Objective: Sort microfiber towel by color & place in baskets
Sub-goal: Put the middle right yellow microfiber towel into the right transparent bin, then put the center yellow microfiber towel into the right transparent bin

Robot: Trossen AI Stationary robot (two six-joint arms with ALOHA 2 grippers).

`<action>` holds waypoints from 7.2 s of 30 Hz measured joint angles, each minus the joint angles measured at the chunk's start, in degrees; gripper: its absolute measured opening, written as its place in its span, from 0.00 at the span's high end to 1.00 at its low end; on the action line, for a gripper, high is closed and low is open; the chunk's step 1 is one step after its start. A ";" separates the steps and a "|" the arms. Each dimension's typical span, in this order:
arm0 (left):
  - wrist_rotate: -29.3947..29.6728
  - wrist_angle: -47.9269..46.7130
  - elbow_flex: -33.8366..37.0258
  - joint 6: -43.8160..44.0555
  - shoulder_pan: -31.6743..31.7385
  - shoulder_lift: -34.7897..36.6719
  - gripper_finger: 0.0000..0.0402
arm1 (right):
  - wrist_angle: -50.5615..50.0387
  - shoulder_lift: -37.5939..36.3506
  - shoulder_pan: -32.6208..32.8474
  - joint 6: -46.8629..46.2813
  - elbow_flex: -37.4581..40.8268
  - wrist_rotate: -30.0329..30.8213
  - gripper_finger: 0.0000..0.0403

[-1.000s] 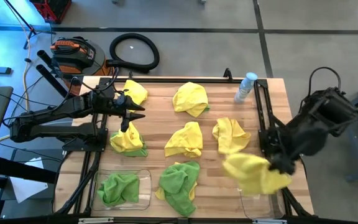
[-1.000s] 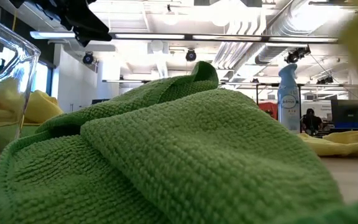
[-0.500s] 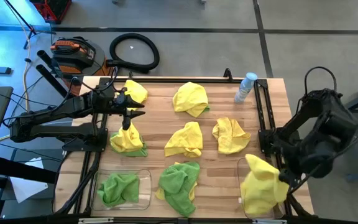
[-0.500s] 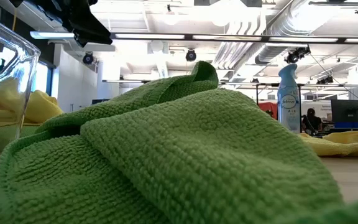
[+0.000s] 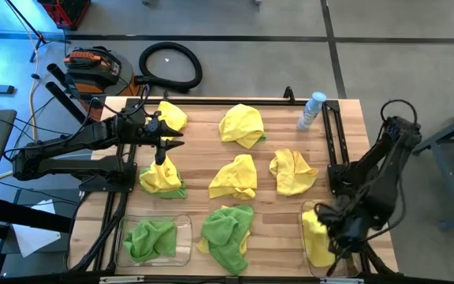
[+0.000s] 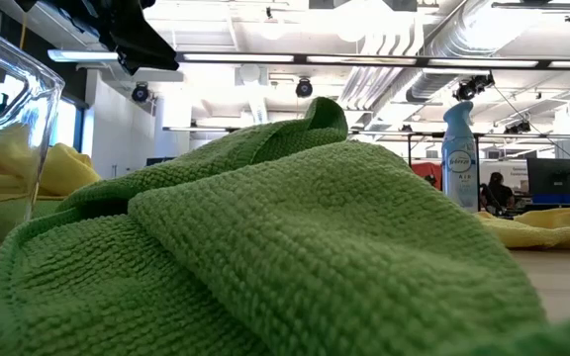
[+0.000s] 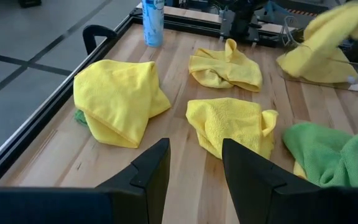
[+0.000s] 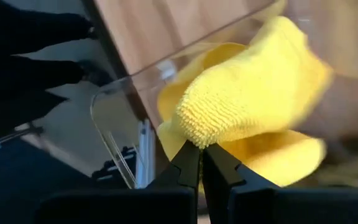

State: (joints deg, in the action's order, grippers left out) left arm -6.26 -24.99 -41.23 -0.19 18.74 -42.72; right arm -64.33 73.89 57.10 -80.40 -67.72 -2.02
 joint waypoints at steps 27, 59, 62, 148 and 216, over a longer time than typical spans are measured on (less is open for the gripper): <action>0.02 -0.07 0.00 2.93 -0.01 -0.02 0.67 | 23.20 0.09 -0.09 -1.01 26.91 -4.12 0.77; 19.94 -4.81 -13.02 -9.51 -12.50 -8.42 0.67 | -4.78 -0.42 -11.72 -13.84 2.89 35.15 0.66; 25.83 -7.12 -16.10 -8.87 -17.09 -12.17 0.67 | -0.94 -1.49 -15.94 -2.91 4.08 36.62 0.66; 17.07 -14.27 -41.22 33.63 -19.39 -63.36 0.74 | 16.90 -38.21 -26.75 26.47 28.25 30.99 0.77; 9.92 -2.17 -69.13 27.52 -25.41 -59.63 1.00 | 59.79 -9.59 -37.73 78.74 15.11 20.25 0.34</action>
State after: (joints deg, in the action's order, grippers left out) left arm 3.66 -27.17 -110.37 27.33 -6.67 -102.35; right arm -4.54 64.30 19.38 -1.66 -52.61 18.23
